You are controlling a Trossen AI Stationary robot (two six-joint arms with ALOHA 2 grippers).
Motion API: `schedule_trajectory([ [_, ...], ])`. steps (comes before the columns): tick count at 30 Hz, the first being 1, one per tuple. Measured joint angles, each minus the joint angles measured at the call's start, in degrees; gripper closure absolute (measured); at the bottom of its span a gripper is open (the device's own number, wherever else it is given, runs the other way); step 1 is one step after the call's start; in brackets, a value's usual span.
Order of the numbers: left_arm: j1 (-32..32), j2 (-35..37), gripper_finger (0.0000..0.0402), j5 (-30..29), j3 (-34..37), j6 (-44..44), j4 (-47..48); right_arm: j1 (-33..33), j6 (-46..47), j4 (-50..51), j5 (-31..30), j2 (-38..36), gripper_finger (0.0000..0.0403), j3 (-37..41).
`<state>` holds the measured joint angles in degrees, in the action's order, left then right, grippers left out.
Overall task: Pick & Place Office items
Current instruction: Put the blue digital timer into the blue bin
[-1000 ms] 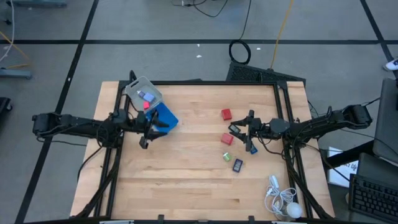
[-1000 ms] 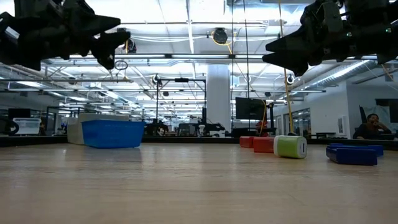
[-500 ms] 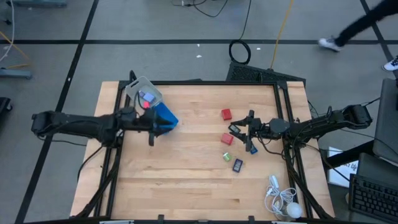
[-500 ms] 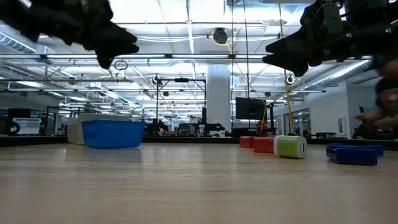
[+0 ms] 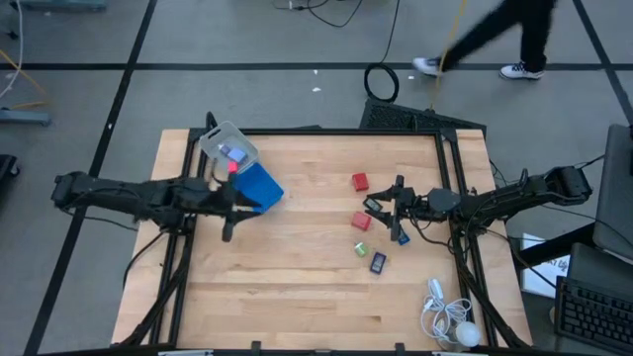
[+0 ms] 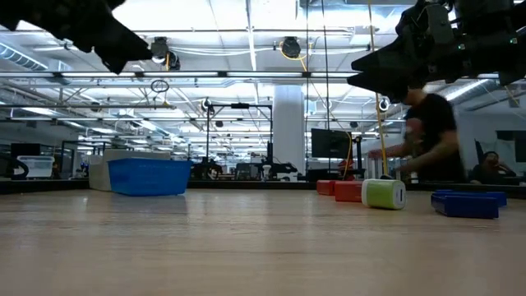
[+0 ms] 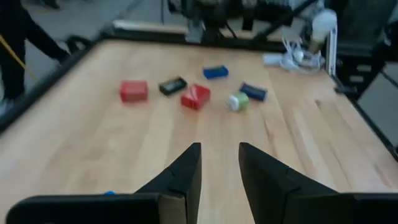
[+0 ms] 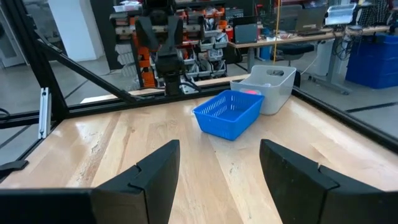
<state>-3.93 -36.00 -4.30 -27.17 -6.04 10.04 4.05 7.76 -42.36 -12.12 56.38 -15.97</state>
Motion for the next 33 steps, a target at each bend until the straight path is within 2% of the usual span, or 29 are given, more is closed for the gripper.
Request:
schedule_trajectory([
  [7, -0.3, 15.2, 0.0295, -4.7, 5.1, -2.0, 4.9, 0.0, 0.6, 0.7, 0.0, 0.0, 0.019, 0.0],
  [14, -0.3, 26.8, 0.0295, -4.9, 10.1, -2.4, 5.1, 2.1, 1.2, 3.2, -1.3, -0.7, 0.0191, -0.9],
  [16, -0.3, 28.3, 0.0295, -4.9, 10.9, -3.1, 5.2, 5.3, 1.1, 11.5, -6.0, -1.9, 0.0193, -4.5],
  [19, -0.3, 28.8, 0.0295, -4.9, 12.2, -3.4, 5.9, 11.0, 4.1, 32.8, -16.1, -2.3, 0.0198, -13.6],
  [21, -0.3, 28.8, 0.0295, -4.9, 12.9, -4.2, 6.0, 14.5, 11.3, 48.1, -20.9, -1.0, 0.02, -19.8],
  [24, -0.3, 28.3, 0.0295, -4.9, 14.2, -4.9, 6.1, 18.5, 25.1, 68.6, -24.0, 1.9, 0.0204, -27.3],
  [27, -0.3, 28.1, 0.0295, -5.0, 15.1, -5.0, 5.6, 20.2, 38.4, 84.1, -22.8, 4.8, 0.021, -29.9],
  [29, -0.3, 28.1, 0.0295, -5.0, 15.9, -5.0, 3.7, 20.4, 45.5, 90.2, -19.5, 5.7, 0.0215, -29.9],
  [33, -0.3, 28.1, 0.0295, -5.1, 16.1, -5.0, 0.1, 20.4, 52.8, 92.6, -11.1, 7.2, 0.0218, -27.4],
])
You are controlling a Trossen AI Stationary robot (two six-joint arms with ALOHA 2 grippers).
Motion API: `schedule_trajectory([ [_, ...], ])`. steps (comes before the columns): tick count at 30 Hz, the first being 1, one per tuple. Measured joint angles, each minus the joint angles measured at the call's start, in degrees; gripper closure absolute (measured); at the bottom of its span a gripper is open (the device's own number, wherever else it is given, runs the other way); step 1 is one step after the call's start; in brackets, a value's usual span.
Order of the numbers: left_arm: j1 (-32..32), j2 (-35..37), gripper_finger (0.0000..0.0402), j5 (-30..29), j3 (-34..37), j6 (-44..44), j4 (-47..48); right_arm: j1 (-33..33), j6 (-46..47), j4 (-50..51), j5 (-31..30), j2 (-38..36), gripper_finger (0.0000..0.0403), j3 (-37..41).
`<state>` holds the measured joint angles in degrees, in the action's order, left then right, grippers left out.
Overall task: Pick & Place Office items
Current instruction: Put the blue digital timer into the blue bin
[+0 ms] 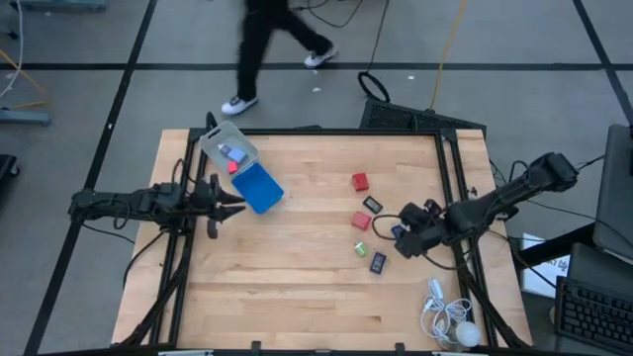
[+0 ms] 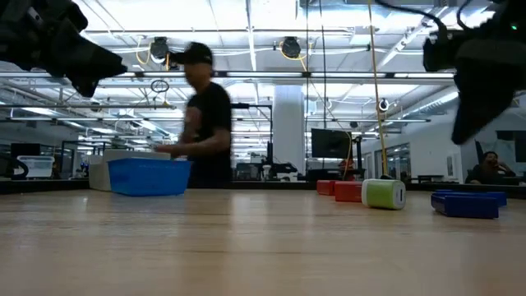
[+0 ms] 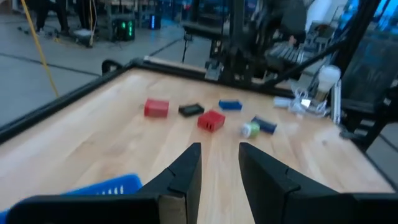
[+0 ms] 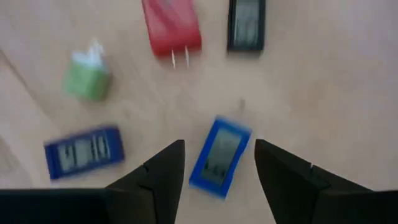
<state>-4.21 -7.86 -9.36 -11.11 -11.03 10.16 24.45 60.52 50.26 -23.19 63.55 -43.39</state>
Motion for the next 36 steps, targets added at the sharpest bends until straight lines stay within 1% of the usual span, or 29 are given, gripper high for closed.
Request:
schedule_trajectory([
  [4, 0.0, 0.0, 0.0295, 0.2, 0.0, 0.0, -2.4, 0.0, 2.7, -4.0, 1.2, 1.1, 0.0219, 4.2],
  [9, 0.0, 0.0, 0.0295, 0.3, 0.0, 0.1, -3.0, 0.0, 4.2, -12.6, 5.3, 2.5, 0.022, 9.7],
  [13, 0.0, 0.0, 0.0295, 0.3, 0.0, 0.4, -3.0, 0.0, 6.3, -14.3, 5.5, 3.4, 0.022, 12.3],
  [19, 0.0, 0.0, 0.0295, 0.3, 0.0, 0.8, -3.0, 0.0, 6.9, -20.9, 5.6, 3.7, 0.022, 15.2],
  [26, 0.0, 0.0, 0.0295, 0.3, 0.0, 0.7, -3.1, 0.1, 7.3, -22.7, 7.8, 7.0, 0.022, 17.2],
  [30, 0.0, 0.0, 0.0295, 0.3, 0.0, 0.6, -3.4, 0.1, 7.1, -22.6, 7.8, 8.1, 0.0222, 17.3],
  [36, 0.0, 0.0, 0.0295, 0.2, 0.0, 0.6, -3.7, 0.1, 6.2, -22.6, 7.5, 8.1, 0.0249, 17.4],
])
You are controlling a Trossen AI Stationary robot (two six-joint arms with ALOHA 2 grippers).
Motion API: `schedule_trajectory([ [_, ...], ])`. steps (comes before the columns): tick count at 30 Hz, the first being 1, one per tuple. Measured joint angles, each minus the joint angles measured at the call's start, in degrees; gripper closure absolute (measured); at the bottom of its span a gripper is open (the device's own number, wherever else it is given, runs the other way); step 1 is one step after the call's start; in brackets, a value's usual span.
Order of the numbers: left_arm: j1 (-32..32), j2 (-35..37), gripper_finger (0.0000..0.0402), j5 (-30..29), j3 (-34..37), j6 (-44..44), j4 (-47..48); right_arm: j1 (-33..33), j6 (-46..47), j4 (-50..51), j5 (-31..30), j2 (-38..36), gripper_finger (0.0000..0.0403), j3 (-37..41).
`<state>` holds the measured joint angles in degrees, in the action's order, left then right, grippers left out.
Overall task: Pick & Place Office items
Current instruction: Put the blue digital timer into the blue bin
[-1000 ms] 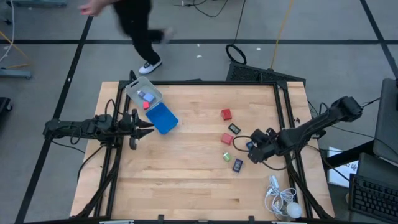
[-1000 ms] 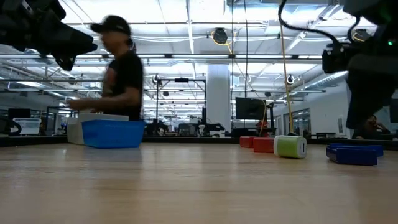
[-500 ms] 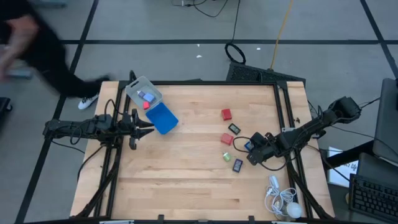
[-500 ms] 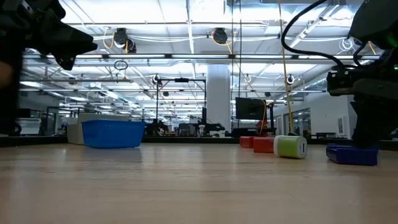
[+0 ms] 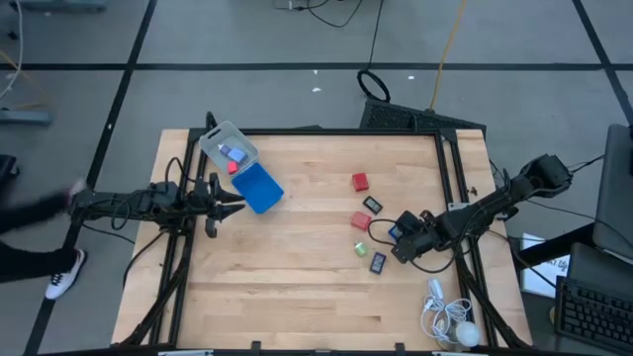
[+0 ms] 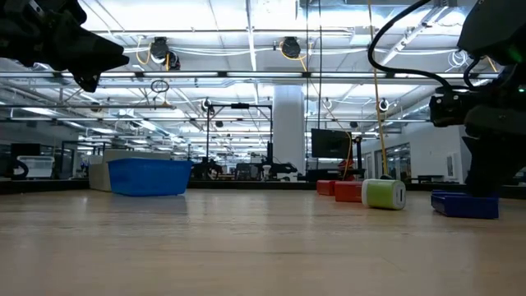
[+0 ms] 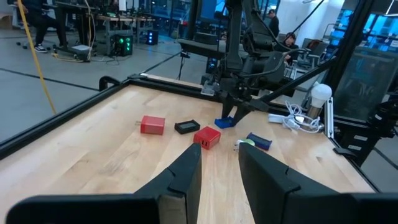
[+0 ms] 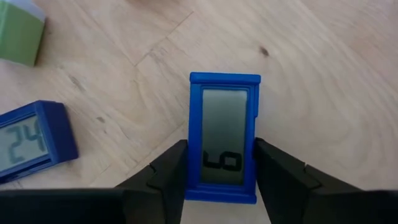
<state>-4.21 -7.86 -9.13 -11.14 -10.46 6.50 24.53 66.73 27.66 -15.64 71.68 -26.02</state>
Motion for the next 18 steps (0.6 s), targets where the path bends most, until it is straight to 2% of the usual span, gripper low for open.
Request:
schedule_trajectory([
  [7, 0.0, 0.0, 0.0295, 0.0, 0.0, 0.1, -0.2, 0.0, -1.1, -0.4, -0.6, -0.4, 0.0251, 0.0],
  [13, 0.0, 0.0, 0.0295, 0.0, 0.0, 0.0, -0.8, 0.0, -3.9, -0.6, -1.7, -3.7, 0.0253, -1.2],
  [18, 0.0, 0.0, 0.0295, 0.0, 0.0, 0.0, -0.8, 0.0, -8.9, -4.3, -5.5, -7.4, 0.0253, -1.8],
])
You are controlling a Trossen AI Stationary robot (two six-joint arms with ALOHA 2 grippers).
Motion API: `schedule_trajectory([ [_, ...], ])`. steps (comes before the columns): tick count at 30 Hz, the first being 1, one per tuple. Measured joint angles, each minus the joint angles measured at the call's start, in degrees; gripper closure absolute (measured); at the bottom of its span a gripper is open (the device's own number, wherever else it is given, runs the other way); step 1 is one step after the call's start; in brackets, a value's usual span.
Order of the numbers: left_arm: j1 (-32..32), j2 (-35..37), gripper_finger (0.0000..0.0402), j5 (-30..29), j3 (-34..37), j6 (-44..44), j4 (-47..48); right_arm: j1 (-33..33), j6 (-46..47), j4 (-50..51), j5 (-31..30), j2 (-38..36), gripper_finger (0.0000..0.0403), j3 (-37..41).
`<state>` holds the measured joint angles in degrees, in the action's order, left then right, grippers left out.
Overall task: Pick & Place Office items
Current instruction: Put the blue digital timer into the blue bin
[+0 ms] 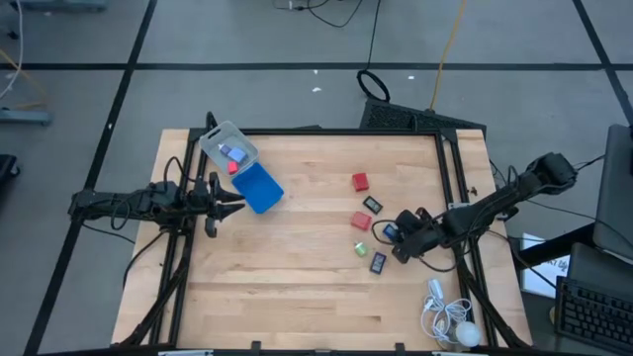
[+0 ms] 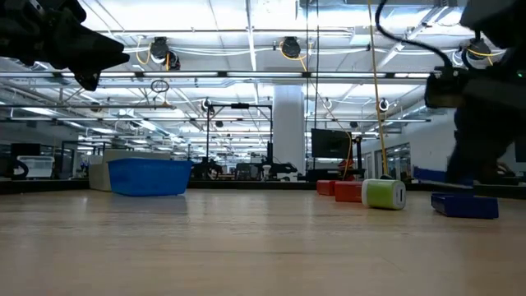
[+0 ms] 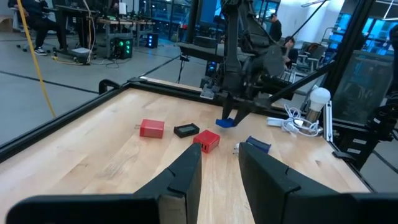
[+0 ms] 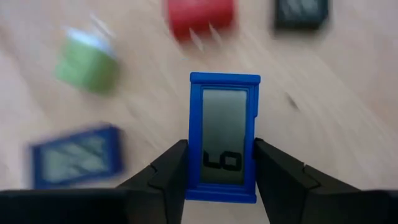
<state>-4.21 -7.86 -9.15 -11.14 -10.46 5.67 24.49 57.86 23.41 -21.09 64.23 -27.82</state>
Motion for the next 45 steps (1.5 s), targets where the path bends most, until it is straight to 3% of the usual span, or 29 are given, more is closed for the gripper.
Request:
schedule_trajectory([
  [10, 0.0, 0.0, 0.0295, 0.0, 0.0, 0.0, 0.0, 0.0, -9.1, -8.0, -6.7, -2.4, 0.0254, 0.0],
  [15, 0.0, 0.0, 0.0295, -0.5, 0.0, 0.0, 0.0, -0.5, -20.0, -17.7, -13.4, -2.5, 0.0246, 0.0],
  [24, 0.0, -0.9, 0.0295, -2.9, -0.1, -1.9, 0.0, -4.0, -40.7, -40.4, -13.1, -2.4, 0.0248, -0.1],
  [34, 0.0, -11.0, 0.029, -2.9, -0.1, -5.4, -9.0, -11.2, -54.1, -58.3, 0.3, 0.1, 0.0251, -0.2],
  [45, 2.6, -26.1, 0.0176, -5.2, -0.1, -15.6, -25.3, -19.6, -57.2, -67.6, 7.9, 7.0, 0.0251, -0.2],
])
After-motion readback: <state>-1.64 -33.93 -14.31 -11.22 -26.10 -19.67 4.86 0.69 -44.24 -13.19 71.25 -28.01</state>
